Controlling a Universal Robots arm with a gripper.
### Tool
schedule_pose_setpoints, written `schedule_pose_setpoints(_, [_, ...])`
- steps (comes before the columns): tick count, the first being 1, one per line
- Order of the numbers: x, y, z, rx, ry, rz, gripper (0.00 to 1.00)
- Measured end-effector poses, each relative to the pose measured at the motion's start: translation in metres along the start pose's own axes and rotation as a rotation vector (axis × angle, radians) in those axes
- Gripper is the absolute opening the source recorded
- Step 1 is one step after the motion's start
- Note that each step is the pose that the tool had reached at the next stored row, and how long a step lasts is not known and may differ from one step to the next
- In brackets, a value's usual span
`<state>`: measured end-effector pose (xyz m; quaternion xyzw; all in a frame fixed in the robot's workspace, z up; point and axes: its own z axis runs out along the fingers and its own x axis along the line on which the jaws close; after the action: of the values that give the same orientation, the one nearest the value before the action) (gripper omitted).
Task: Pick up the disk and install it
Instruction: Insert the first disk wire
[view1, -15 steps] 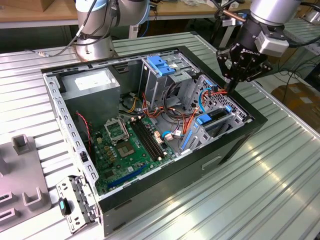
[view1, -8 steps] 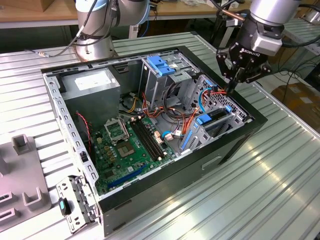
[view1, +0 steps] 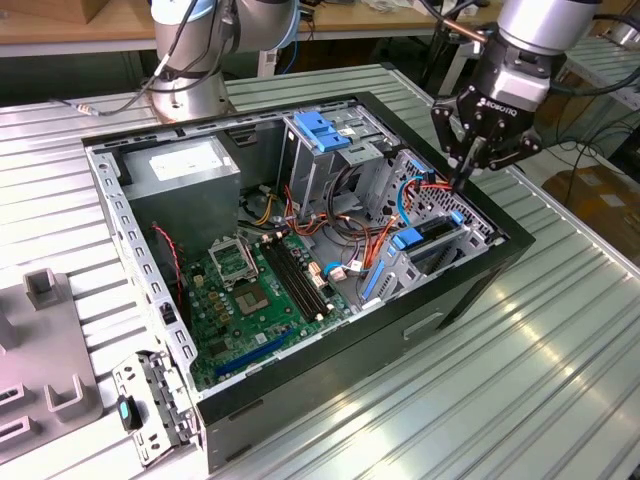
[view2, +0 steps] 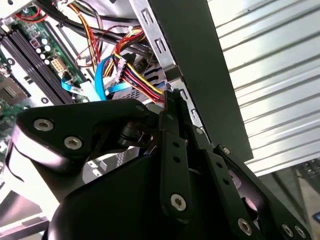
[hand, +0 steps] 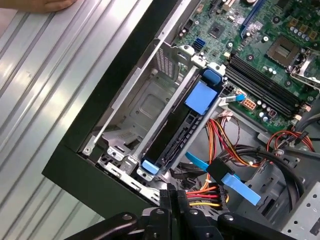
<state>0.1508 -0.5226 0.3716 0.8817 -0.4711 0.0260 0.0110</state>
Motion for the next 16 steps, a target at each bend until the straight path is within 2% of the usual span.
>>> schedule_pose_setpoints(6, [-0.0001, 0.0, 0.002, -0.0071, 0.0038, 0.087, 0.16])
schedule_pose_setpoints(9, [-0.0001, 0.0001, 0.0023, -0.009, 0.0042, 0.115, 0.16])
schedule_pose_setpoints(11, [-0.001, 0.0012, 0.0025, -0.0095, 0.0039, 0.128, 0.16])
schedule_pose_setpoints(14, [-0.0046, 0.0067, 0.0023, -0.0099, 0.0041, 0.131, 0.16])
schedule_pose_setpoints(16, [-0.0046, 0.0068, 0.0024, -0.0111, 0.0044, 0.152, 0.16])
